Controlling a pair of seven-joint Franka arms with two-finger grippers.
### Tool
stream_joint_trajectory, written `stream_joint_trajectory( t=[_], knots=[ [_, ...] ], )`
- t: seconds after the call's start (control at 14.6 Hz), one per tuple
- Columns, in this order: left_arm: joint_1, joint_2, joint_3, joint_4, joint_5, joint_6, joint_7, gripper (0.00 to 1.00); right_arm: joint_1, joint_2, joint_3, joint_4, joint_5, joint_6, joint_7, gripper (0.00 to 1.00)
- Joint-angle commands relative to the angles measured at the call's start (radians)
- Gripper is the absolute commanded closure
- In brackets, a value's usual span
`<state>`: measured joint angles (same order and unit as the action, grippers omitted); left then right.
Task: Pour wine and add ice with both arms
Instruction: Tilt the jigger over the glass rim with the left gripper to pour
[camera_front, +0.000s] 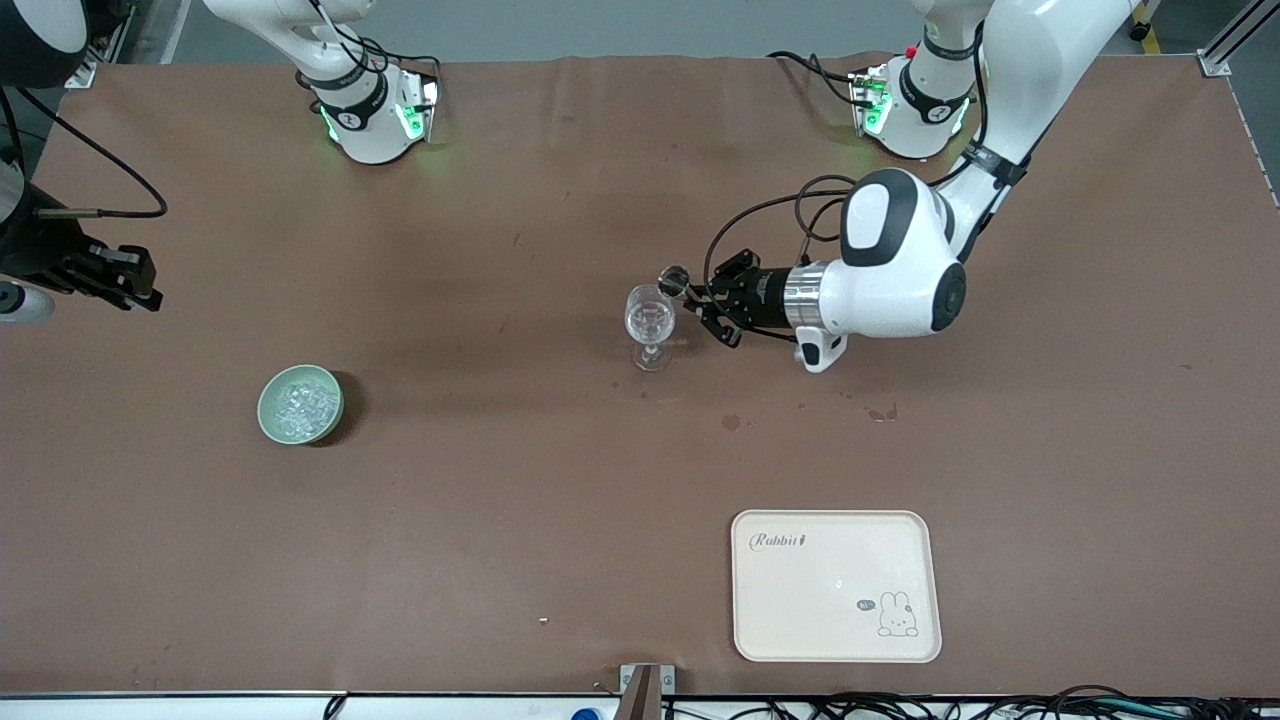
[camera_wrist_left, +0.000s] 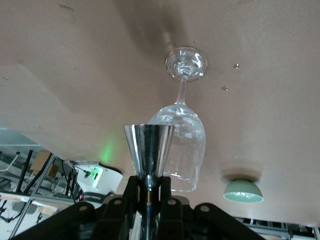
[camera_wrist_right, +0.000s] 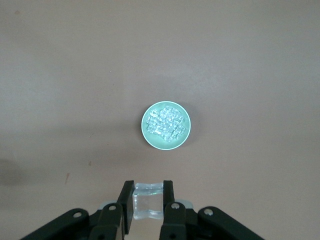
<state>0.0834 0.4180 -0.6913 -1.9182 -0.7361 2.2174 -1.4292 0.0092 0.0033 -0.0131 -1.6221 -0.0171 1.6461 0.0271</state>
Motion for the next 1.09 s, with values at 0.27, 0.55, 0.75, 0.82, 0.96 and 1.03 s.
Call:
stream_joint_trajectory(
  t=[0.27,0.55,0.75,0.82,0.96,1.03],
  knots=[
    [-0.020,-0.008,0.003,-0.007,0.040,0.045,-0.082,1.00,0.006,-0.016,-0.005,-0.019,0.009,0.024,0.002,0.91],
    [-0.033,-0.005,0.003,-0.005,0.139,0.059,-0.171,1.00,0.011,-0.013,-0.005,-0.018,0.012,0.032,0.005,0.91],
    [-0.051,-0.001,0.003,-0.001,0.173,0.061,-0.217,1.00,0.021,-0.012,-0.005,-0.015,0.014,0.034,0.011,0.91],
    [-0.051,-0.001,0.003,-0.001,0.193,0.061,-0.235,1.00,0.023,-0.011,-0.005,-0.015,0.014,0.034,0.011,0.91],
    [-0.053,0.001,0.003,0.001,0.227,0.062,-0.272,1.00,0.023,-0.009,-0.005,-0.013,0.016,0.034,0.013,0.91],
    [-0.053,-0.001,0.003,0.001,0.239,0.071,-0.284,1.00,0.024,-0.009,-0.005,-0.013,0.016,0.032,0.017,0.91]
  ],
)
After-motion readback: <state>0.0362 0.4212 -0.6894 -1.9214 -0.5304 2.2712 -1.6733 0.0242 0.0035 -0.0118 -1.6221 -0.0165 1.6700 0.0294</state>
